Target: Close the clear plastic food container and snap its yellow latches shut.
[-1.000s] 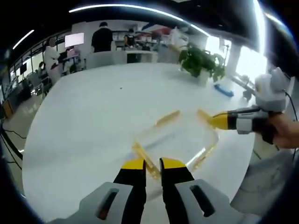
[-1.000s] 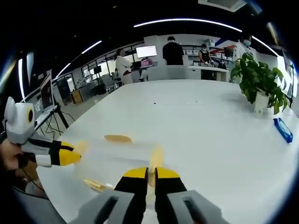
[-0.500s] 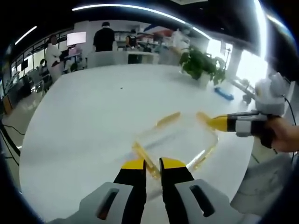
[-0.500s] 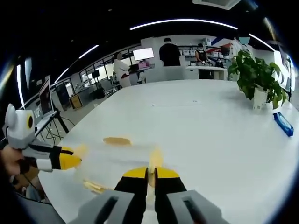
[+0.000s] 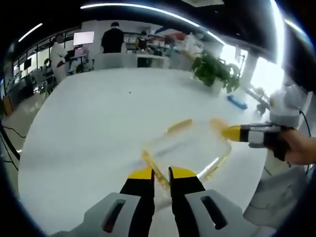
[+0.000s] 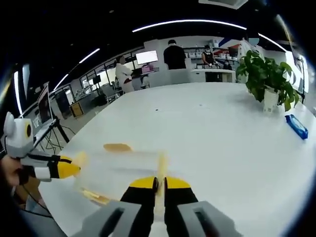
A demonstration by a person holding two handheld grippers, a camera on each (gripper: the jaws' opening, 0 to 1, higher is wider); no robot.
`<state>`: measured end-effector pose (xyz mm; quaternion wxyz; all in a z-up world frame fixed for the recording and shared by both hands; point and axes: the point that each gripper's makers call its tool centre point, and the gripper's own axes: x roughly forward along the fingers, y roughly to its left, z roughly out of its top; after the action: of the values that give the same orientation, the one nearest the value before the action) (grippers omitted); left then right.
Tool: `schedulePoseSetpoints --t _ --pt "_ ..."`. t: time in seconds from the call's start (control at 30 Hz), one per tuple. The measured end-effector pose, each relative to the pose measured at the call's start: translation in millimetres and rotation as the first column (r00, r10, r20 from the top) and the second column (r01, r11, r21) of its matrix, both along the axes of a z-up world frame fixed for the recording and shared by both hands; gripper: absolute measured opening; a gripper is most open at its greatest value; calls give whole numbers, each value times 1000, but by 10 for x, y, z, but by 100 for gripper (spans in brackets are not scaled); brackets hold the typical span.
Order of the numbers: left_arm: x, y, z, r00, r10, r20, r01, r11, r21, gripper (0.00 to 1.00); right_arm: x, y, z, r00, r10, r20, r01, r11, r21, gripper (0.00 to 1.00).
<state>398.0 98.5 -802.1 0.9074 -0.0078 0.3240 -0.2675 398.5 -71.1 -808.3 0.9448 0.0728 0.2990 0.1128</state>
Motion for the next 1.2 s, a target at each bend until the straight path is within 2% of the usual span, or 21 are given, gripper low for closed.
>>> schedulePoseSetpoints --t 0.13,0.33,0.43,0.57,0.63,0.7,0.8,0.87,1.03,1.2 --pt "-12 100 -54 999 23 -29 -22 1000 11 11 5 -7 -2 1000 -3 -5 3 1000 0 5" --pt "5 136 -38 999 38 -22 -38 999 11 16 -13 -34 -5 1000 -6 -24 6 1000 -9 8" --pt "21 175 -43 998 58 -18 -57 998 21 18 -32 -75 -15 999 -8 -33 7 1000 -27 14" --pt "3 223 -24 999 49 -2 -48 997 62 21 -41 -117 -13 999 -14 -34 13 999 -36 19" --pt "4 208 -7 999 45 -2 -45 998 47 20 -41 -107 -6 999 -5 -32 4 999 -35 19" --pt "6 168 6 998 54 -13 -54 999 5 19 -34 -78 -1 1000 0 -30 -1 1000 -20 19" --pt "4 132 -16 999 49 -24 -49 999 -3 19 -23 -23 -2 999 12 -33 -12 1000 -2 19" --pt "-12 112 -31 998 48 -39 -48 999 0 19 -14 15 -11 999 23 -39 -23 1000 7 20" --pt "-42 25 -57 997 38 -70 -41 998 -43 20 -1 78 -37 998 43 -49 -42 999 30 20" --pt "-41 -38 -107 992 52 -118 -65 992 -110 24 24 110 -52 997 46 -56 -41 995 86 21"
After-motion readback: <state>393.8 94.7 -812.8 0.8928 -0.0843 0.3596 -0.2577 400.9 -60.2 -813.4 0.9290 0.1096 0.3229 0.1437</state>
